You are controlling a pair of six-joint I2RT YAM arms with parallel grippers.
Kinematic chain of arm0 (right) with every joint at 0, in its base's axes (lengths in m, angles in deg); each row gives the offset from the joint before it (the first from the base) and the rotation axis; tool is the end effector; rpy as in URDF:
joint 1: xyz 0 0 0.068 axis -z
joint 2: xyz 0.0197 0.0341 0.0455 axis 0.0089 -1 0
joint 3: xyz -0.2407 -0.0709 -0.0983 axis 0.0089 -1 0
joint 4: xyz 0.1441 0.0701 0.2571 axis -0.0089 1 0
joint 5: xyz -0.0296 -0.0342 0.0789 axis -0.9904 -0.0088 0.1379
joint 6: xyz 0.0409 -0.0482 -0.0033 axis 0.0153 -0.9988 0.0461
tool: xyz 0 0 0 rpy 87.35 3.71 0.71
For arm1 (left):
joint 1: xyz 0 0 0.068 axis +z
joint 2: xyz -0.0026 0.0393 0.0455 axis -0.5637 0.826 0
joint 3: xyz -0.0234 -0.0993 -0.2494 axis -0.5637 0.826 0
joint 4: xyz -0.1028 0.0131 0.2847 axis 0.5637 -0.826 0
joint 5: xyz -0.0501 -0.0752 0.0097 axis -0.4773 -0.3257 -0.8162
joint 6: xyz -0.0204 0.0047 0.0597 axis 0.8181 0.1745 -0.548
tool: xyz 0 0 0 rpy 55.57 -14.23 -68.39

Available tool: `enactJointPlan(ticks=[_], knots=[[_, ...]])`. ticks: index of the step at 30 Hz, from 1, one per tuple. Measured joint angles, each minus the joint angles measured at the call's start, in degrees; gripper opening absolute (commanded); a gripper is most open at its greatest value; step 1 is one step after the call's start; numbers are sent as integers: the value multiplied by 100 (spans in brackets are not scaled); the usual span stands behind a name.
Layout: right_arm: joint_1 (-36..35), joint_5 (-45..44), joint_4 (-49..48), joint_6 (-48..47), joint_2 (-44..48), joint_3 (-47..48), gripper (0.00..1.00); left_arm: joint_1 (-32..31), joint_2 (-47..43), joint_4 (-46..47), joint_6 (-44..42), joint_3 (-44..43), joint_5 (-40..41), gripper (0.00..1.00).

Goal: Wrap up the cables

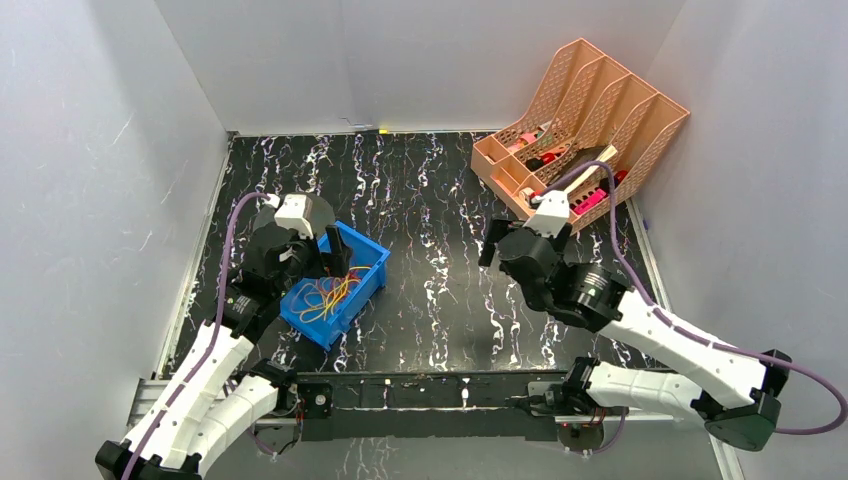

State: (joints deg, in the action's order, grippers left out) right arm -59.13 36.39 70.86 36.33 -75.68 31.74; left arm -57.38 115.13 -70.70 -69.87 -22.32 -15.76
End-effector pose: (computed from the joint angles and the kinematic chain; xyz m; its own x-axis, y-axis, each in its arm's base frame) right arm 0.1517 0.1844 0.3511 -0.3465 0.2190 -0.9121 0.0154 0.9736 0.2280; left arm 0.2128 -0.0881 0.3115 -0.3802 -0.1316 -0.9155 0.2568 0.9359 -0.2412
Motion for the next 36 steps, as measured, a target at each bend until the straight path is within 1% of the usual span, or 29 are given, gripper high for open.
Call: enactJointPlan(ticks=[3, 7, 14, 20, 25, 30, 36], knots=[[0, -81, 184, 192, -297, 81, 98, 0, 4, 2, 35, 0, 70, 98], [0, 79, 289, 321, -901, 186, 98, 0, 52, 0, 37, 0, 131, 98], [0, 675, 203, -57, -1075, 188, 98, 0, 66, -61, 37, 0, 448, 98], [0, 1488, -210, -459, -1123, 188, 98, 0, 116, -177, 37, -15, 745, 98], [0, 2258, -645, -555, -1401, 188, 98, 0, 127, -205, 37, -17, 817, 98], [-37, 2946, -1088, -444, -2035, 227, 98, 0, 127, -205, 39, -17, 848, 98], [-278, 3355, -1447, -46, -2811, 407, 96, 0, 120, -212, 37, -20, 857, 98]])
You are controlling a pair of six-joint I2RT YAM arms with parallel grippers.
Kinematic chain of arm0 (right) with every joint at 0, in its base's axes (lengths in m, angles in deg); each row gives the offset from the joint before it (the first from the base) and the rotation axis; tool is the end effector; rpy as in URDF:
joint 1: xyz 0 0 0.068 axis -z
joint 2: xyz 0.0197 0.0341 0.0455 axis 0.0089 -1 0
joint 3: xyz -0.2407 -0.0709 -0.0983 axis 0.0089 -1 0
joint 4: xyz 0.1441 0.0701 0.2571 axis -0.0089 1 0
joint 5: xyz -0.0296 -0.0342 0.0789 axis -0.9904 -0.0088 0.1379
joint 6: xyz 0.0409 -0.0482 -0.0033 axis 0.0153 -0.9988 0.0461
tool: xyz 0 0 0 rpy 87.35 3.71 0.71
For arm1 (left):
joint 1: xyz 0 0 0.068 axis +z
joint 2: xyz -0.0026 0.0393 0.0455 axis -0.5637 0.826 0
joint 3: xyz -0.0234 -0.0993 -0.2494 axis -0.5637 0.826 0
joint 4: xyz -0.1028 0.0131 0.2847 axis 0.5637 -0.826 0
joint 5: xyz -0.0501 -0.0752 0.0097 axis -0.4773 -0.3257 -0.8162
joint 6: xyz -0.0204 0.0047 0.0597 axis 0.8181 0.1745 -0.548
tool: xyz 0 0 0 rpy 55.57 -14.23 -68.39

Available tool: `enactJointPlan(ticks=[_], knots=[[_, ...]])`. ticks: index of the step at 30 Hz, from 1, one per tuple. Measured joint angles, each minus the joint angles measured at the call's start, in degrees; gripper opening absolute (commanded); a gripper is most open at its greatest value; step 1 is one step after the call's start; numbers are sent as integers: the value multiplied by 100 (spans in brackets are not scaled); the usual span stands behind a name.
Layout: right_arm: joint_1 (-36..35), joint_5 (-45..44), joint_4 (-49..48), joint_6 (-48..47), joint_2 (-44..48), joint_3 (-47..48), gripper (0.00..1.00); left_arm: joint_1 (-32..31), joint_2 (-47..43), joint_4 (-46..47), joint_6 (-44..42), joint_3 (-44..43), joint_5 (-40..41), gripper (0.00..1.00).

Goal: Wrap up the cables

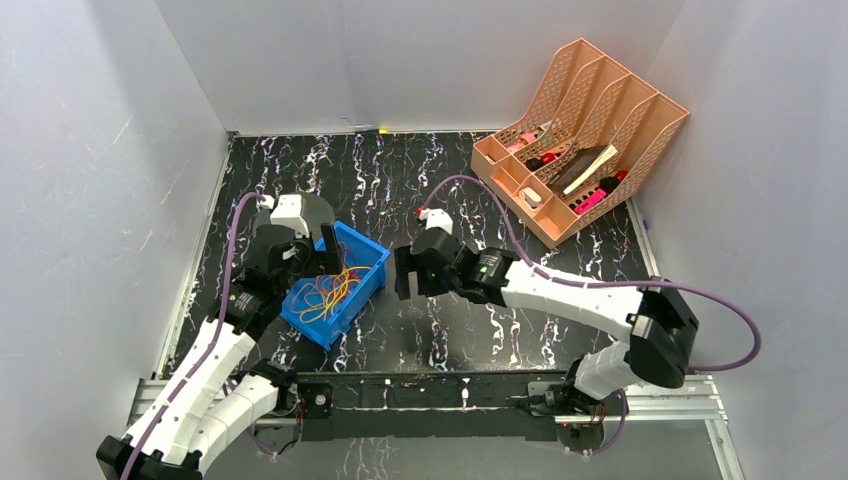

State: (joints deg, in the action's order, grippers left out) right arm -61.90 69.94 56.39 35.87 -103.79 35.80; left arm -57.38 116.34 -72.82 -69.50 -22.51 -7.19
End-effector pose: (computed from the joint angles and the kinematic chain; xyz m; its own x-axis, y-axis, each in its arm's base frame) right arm 0.1812 0.3157 0.2524 -0.7173 -0.0456 -0.6953 -0.3680 0.8722 0.3224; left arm 0.2171 -0.0822 0.3045 -0.3906 -0.1285 -0.9116 0.1135 0.9759 -0.1862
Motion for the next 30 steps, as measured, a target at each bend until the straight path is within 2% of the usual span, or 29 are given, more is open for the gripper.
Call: enactJointPlan(ticks=[17, 30], knots=[[-575, -114, -540, 1491, -964, 682, 88, 0, -142, -48, 0, 0, 74, 98], [-708, -439, -817, 2413, -1980, 1335, 73, 0, -249, -122, 0, -9, 188, 98]])
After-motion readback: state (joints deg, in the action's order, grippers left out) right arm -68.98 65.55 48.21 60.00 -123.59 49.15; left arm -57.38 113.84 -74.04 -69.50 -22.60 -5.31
